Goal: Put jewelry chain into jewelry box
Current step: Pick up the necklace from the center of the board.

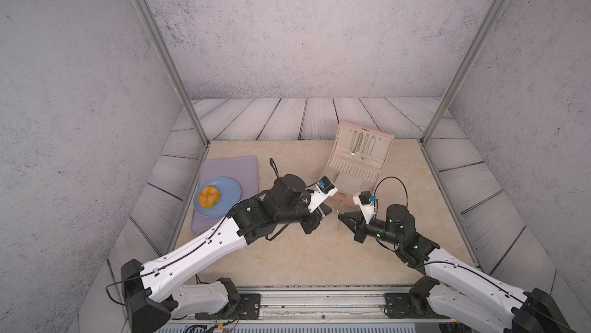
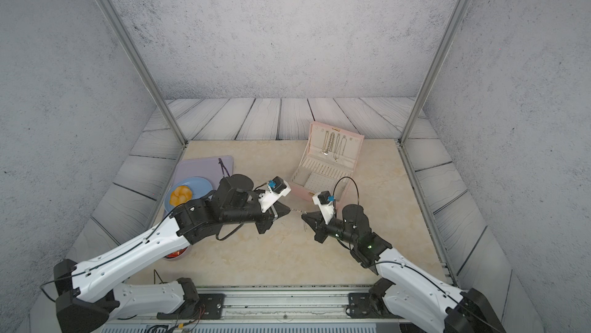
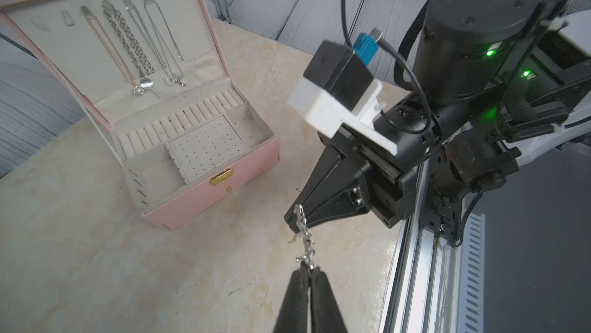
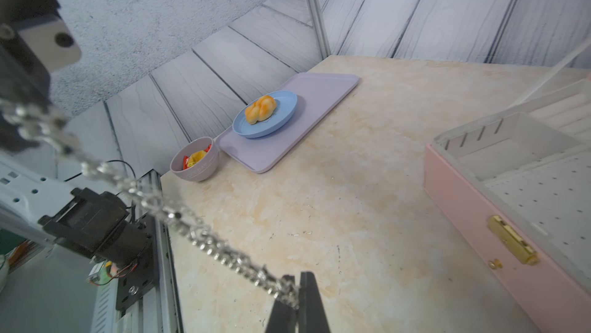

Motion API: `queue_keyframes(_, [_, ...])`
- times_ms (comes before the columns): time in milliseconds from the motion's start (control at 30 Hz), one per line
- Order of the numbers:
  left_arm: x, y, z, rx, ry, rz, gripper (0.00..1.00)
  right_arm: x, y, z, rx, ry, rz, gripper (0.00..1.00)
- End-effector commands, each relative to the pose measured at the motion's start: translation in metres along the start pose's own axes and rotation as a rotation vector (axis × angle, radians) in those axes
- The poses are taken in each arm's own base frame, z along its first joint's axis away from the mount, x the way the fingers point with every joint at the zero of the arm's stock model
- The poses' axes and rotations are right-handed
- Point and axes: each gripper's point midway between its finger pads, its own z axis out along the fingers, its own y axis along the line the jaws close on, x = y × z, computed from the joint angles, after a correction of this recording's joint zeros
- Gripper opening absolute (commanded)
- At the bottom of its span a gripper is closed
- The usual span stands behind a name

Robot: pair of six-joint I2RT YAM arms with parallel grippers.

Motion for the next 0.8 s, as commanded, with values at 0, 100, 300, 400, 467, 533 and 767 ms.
queue_keyframes(0, [0.009, 0.008, 0.002, -0.030, -0.003, -0.033, 0.00, -0.013, -0.017, -0.010, 0.135, -0.036, 0.031, 0.00])
queue_keyframes(100, [0.022, 0.011, 0.012, -0.029, 0.016, -0.053, 0.00, -0.025, -0.021, -0.018, 0.179, -0.071, 0.032, 0.00])
queue_keyframes(300, [0.037, 0.008, 0.044, 0.044, 0.018, -0.083, 0.00, -0.045, -0.020, -0.029, 0.223, -0.107, 0.021, 0.00])
queue_keyframes(400, [0.040, 0.003, 0.062, 0.098, 0.025, -0.098, 0.00, -0.048, -0.021, -0.031, 0.240, -0.101, 0.004, 0.00])
queue_keyframes(467, [0.044, 0.000, 0.075, 0.134, 0.044, -0.102, 0.00, -0.047, -0.023, -0.031, 0.250, -0.092, -0.014, 0.00])
queue_keyframes(533, [0.048, 0.001, 0.087, 0.146, 0.057, -0.105, 0.00, -0.045, -0.025, -0.031, 0.265, -0.071, -0.041, 0.00])
queue_keyframes(767, [0.053, 0.016, 0.111, 0.112, 0.056, -0.111, 0.17, -0.030, -0.036, -0.030, 0.323, 0.058, -0.127, 0.00])
